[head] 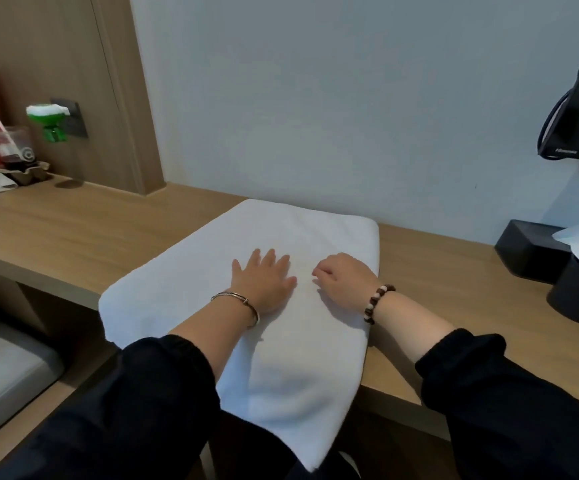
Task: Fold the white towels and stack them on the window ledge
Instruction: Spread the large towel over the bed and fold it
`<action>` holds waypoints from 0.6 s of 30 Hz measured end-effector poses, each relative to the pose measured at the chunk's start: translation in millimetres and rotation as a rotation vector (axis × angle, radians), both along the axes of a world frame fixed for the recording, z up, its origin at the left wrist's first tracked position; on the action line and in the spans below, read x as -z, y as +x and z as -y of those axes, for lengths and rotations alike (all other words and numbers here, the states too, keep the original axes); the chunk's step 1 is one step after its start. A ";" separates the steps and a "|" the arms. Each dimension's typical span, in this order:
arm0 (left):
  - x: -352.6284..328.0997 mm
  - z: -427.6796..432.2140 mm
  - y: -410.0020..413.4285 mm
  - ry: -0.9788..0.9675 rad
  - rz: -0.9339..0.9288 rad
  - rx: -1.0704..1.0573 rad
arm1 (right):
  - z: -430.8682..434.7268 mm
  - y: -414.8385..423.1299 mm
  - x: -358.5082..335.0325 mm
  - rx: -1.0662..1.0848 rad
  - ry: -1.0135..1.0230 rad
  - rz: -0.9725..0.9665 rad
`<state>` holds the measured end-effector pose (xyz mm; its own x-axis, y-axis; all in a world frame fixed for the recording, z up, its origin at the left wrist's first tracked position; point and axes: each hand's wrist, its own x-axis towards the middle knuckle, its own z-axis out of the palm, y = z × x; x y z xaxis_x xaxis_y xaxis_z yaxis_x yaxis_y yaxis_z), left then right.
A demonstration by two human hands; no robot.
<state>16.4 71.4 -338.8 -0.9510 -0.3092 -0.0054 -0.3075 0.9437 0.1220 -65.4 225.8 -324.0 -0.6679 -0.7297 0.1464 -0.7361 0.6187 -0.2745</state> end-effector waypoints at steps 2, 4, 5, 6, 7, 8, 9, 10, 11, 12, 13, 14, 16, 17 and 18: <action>8.5 1.2 -2.5 -0.036 0.049 0.015 | -4.4 -16.3 10.0 0.025 0.181 -0.028; 13.1 4.1 -3.8 -0.047 0.071 0.008 | -16.0 -38.8 16.1 0.127 0.313 0.046; 13.7 4.5 -4.2 -0.048 0.087 0.004 | -23.0 -51.7 16.5 0.188 0.331 0.073; 13.5 4.6 -4.5 -0.051 0.103 0.000 | -29.5 -64.1 15.7 0.252 0.331 0.084; 13.2 4.3 -5.3 -0.054 0.113 -0.004 | -34.5 -76.2 14.2 0.318 0.335 0.093; 12.6 4.0 -5.8 -0.057 0.117 -0.009 | -36.5 -86.2 11.1 0.378 0.355 0.092; 12.4 3.8 -6.5 -0.059 0.117 -0.013 | -34.6 -92.1 7.9 0.430 0.391 0.079; 12.8 3.6 -6.9 -0.058 0.113 -0.016 | -28.6 -92.8 5.7 0.466 0.422 0.058; 13.5 3.6 -7.5 -0.056 0.106 -0.016 | -19.1 -89.1 5.7 0.471 0.437 0.035; 14.1 3.7 -7.8 -0.054 0.099 -0.015 | -8.4 -82.8 9.0 0.437 0.429 0.020; 14.8 3.8 -8.1 -0.056 0.093 -0.015 | 1.7 -75.9 14.3 0.374 0.408 0.015; 15.0 4.2 -8.2 -0.061 0.091 -0.015 | 8.9 -70.1 19.7 0.310 0.380 0.024; 14.6 4.7 -8.4 -0.063 0.103 -0.016 | 9.6 -72.4 24.2 0.266 0.324 0.068; 14.1 4.9 -9.7 -0.059 0.107 -0.015 | 6.0 -80.4 23.6 0.297 0.306 0.082; 13.0 5.2 -11.5 -0.055 0.101 -0.012 | 1.5 -88.4 21.9 0.345 0.295 0.085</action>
